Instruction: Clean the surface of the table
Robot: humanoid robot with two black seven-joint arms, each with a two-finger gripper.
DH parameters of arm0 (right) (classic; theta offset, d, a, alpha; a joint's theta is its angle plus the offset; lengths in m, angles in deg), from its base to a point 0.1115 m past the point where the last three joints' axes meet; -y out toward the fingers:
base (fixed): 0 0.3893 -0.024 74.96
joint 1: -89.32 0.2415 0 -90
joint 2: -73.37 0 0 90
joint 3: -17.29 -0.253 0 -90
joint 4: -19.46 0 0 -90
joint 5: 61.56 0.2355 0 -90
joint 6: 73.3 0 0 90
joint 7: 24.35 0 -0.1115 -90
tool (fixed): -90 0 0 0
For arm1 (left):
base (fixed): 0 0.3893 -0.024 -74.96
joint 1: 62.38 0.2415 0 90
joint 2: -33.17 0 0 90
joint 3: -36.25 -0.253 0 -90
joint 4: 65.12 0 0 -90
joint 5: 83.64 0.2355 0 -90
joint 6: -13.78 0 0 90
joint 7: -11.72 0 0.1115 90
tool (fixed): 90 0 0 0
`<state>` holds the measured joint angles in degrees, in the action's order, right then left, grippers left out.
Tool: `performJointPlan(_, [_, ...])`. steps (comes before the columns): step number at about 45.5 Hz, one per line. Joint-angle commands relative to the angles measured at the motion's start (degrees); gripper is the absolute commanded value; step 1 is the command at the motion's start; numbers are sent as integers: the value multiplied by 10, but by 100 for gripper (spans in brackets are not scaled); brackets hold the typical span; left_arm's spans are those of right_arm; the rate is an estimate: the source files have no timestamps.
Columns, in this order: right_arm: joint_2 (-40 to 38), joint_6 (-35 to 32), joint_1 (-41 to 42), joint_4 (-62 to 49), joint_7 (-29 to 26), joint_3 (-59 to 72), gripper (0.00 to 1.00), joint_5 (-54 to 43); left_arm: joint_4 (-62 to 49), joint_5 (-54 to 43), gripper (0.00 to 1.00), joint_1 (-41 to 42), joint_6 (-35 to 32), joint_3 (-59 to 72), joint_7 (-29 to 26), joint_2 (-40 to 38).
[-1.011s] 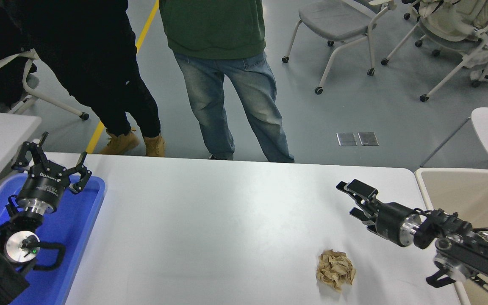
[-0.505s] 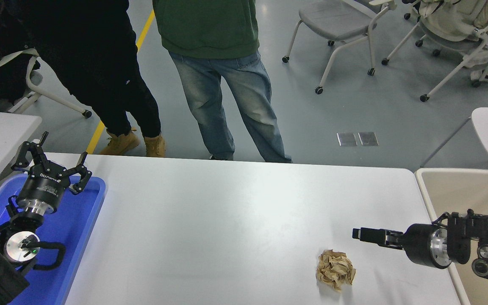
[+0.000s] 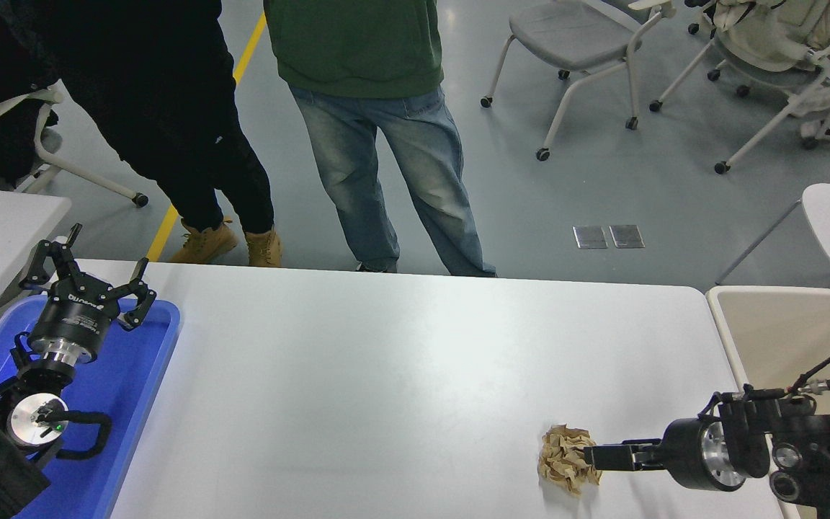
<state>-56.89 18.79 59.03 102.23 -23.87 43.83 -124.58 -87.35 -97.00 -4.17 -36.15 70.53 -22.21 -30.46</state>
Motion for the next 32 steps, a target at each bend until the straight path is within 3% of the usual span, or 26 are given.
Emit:
performJointPlan(1, [47, 0, -3, -31, -3, 4, 100, 2, 0, 0, 100, 1, 0, 0, 0, 0])
performJointPlan(27, [139, 1, -40, -116, -2, 4, 99, -10, 0, 0, 100, 0, 0, 0, 0, 0])
performJointPlan(30, [143, 0, -40, -119, -2, 4, 91, -10, 0, 0, 100, 1, 0, 0, 0, 0])
performJointPlan(32, [146, 0, -40, -122, -3, 4, 78, -13, 0, 0, 100, 1, 0, 0, 0, 0])
